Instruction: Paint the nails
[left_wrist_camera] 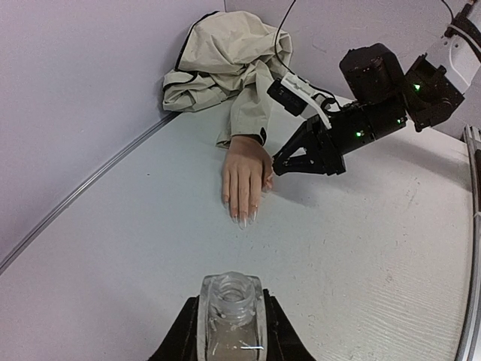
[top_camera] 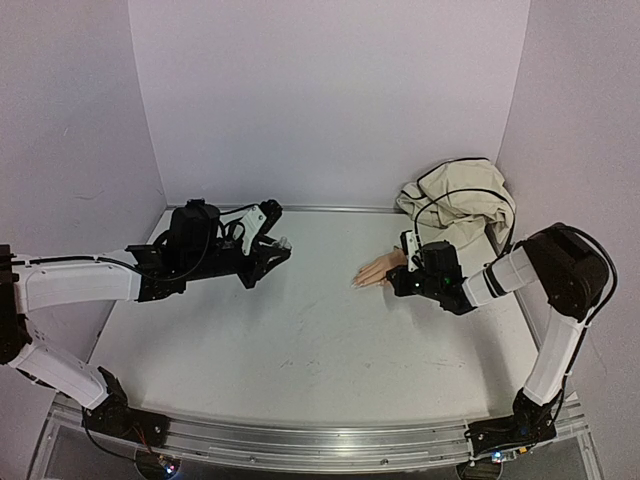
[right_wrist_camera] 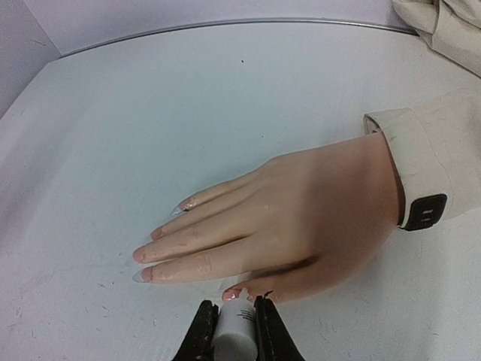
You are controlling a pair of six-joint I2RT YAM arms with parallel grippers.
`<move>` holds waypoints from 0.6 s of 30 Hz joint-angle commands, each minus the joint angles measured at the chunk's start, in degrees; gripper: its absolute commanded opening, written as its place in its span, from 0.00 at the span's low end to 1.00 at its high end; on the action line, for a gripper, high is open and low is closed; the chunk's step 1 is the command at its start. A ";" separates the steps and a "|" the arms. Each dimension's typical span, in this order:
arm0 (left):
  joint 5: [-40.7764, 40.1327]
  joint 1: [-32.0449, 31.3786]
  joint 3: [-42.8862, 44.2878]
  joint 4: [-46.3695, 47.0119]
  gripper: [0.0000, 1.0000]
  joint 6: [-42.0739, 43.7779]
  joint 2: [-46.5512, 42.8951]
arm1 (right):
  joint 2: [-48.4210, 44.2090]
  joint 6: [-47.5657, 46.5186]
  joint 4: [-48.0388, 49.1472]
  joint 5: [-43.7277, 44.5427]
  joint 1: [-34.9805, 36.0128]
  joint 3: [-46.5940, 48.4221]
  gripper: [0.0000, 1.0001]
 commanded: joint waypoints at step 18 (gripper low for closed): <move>0.25 -0.28 1.53 3.34 0.00 0.38 -2.55 | 2.02 1.29 1.11 -4.25 0.39 2.67 0.00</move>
